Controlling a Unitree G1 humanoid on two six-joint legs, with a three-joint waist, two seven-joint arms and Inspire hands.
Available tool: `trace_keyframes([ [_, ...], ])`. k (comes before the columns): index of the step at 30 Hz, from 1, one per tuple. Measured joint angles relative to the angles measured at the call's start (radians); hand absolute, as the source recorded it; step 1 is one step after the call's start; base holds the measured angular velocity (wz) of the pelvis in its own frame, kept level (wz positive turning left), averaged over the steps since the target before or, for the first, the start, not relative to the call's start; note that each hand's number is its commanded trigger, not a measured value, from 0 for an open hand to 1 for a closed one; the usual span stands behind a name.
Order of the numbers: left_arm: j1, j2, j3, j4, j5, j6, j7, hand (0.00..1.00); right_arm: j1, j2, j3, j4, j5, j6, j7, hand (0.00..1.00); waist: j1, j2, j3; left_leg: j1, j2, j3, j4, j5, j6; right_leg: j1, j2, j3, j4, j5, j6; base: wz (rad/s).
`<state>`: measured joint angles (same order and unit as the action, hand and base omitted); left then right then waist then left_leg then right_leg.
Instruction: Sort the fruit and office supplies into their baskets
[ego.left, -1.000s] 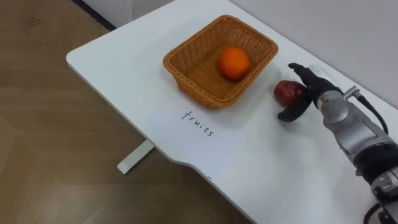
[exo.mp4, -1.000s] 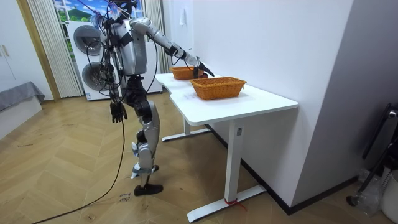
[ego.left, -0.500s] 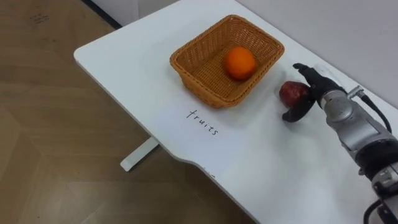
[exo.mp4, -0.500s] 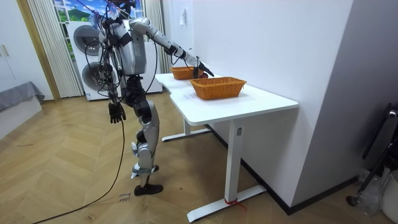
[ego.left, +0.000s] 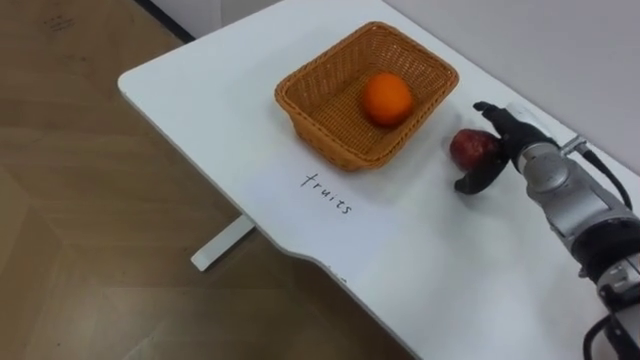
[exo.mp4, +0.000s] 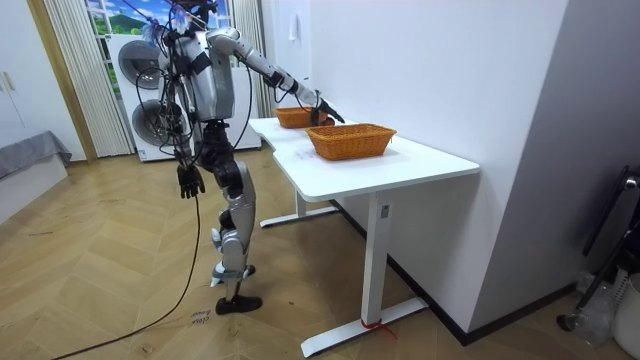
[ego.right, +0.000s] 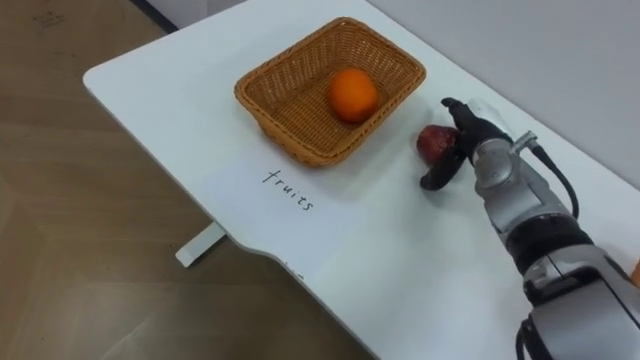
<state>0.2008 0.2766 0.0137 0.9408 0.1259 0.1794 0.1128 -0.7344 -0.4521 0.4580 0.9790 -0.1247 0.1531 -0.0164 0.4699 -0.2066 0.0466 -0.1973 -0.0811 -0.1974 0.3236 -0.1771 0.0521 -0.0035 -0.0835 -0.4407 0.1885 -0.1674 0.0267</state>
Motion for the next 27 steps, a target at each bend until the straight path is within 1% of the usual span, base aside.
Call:
trace_keyframes([
  [6, -0.005, 0.006, 0.001, 0.001, 0.0, 0.0, -0.01, 0.0, -0.03, -0.001, 0.003, 0.048, 0.016, -0.001, 0.045, 0.0, 0.01, 0.002, 0.0014, -0.004, 0.0, 0.0, 0.002, 0.0, 0.0, -0.011, -0.001, 0.002, 0.007, 0.002, -0.001, 0.0],
  [8, -0.009, 0.008, -0.009, 0.0, 0.0, 0.0, -0.009, 0.0, -0.032, -0.004, 0.002, 0.058, 0.04, -0.002, 0.057, 0.0, 0.011, 0.005, 0.0035, -0.009, 0.001, 0.0, 0.004, -0.001, 0.0, -0.018, -0.003, 0.0, 0.017, 0.002, -0.001, 0.0],
  [9, -0.012, 0.009, -0.018, -0.002, 0.0, 0.0, -0.008, 0.0, -0.034, -0.008, 0.002, 0.058, 0.045, -0.002, 0.063, 0.0, 0.011, 0.005, 0.0034, -0.018, 0.001, 0.0, 0.007, -0.004, -0.005, -0.027, -0.003, -0.001, 0.018, 0.002, -0.001, -0.06],
  [13, -0.018, 0.01, -0.027, -0.008, 0.001, 0.0, -0.007, 0.0, -0.052, -0.013, 0.0, 0.07, 0.045, -0.002, 0.065, 0.0, 0.008, 0.006, 0.004, -0.04, 0.003, 0.0, 0.018, 0.0, -0.008, -0.053, -0.001, -0.004, 0.02, 0.007, -0.009, -0.03],
  [23, -0.017, 0.011, -0.04, -0.008, 0.0, 0.002, -0.007, 0.0, -0.058, -0.018, 0.0, 0.069, 0.045, 0.0, 0.085, 0.0, 0.009, 0.007, 0.0045, -0.055, 0.008, 0.0, 0.023, 0.001, -0.011, -0.071, -0.001, -0.009, 0.034, 0.01, -0.013, 0.0],
  [24, -0.017, 0.011, -0.04, -0.008, 0.0, 0.002, -0.007, 0.0, -0.058, -0.018, 0.0, 0.069, 0.045, 0.0, 0.086, 0.11, 0.009, 0.007, 0.0045, -0.056, 0.008, 0.0, 0.023, 0.001, -0.011, -0.071, -0.001, -0.011, 0.034, 0.01, -0.014, 0.0],
  [25, -0.017, 0.011, -0.04, -0.008, 0.0, 0.002, -0.007, 0.0, -0.058, -0.018, 0.0, 0.069, 0.045, 0.0, 0.086, 0.49, 0.009, 0.007, 0.0046, -0.056, 0.009, 0.0, 0.023, 0.001, -0.011, -0.071, -0.001, -0.014, 0.034, 0.01, -0.014, 0.0],
  [26, -0.017, 0.011, -0.04, -0.008, 0.0, 0.002, -0.007, 0.0, -0.058, -0.018, 0.0, 0.069, 0.045, 0.0, 0.086, 0.58, 0.009, 0.007, 0.0046, -0.056, 0.009, 0.0, 0.023, 0.001, -0.011, -0.071, -0.001, -0.016, 0.034, 0.01, -0.014, 0.0],
  [27, -0.017, 0.011, -0.04, -0.008, 0.0, 0.002, -0.007, 0.0, -0.058, -0.018, 0.0, 0.069, 0.045, 0.0, 0.086, 0.81, 0.009, 0.007, 0.0046, -0.056, 0.01, 0.0, 0.023, 0.001, -0.011, -0.071, -0.001, -0.019, 0.034, 0.011, -0.015, 0.0],
])
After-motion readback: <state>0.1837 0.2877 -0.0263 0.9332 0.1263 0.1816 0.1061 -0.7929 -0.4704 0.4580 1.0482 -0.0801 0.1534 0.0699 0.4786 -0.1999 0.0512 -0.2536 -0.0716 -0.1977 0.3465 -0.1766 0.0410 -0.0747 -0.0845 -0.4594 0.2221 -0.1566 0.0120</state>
